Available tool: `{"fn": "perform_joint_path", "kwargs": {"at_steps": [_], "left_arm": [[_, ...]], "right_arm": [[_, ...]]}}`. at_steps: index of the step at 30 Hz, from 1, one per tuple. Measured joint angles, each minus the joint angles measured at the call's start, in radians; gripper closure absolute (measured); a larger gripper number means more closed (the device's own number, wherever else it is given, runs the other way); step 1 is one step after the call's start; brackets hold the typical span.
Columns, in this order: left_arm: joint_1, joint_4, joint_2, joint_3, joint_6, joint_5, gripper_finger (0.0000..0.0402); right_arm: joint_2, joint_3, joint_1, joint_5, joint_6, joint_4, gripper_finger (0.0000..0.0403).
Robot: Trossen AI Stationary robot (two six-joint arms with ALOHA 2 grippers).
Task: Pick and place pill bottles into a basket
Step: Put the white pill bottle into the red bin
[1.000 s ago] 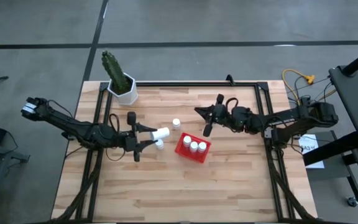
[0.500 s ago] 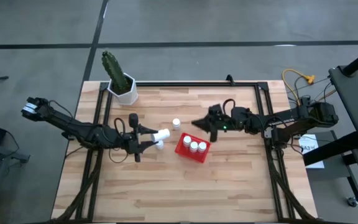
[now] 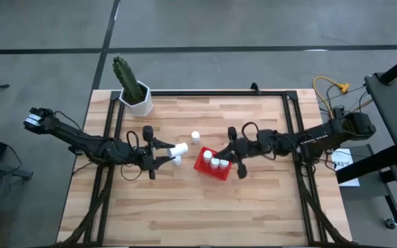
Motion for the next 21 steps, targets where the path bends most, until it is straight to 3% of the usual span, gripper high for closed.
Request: {"fn": "perform_joint_path", "kwargs": {"at_steps": [6,17,21], "left_arm": [[0.0,0.001,-0.002,0.0,-0.001,0.0,0.0226],[0.0,0.001,-0.002,0.0,0.0,0.0,0.0226],[0.0,0.001,-0.002,0.0,0.0,0.0,0.0226]], "right_arm": [[0.0,0.0,0.071,0.259,-0.47,-0.052,0.0394],[0.0,0.0,0.071,0.277,-0.784,-0.031,0.0394],[-0.001,0.0,0.071,0.277,-0.789,-0.012,0.0394]]}}
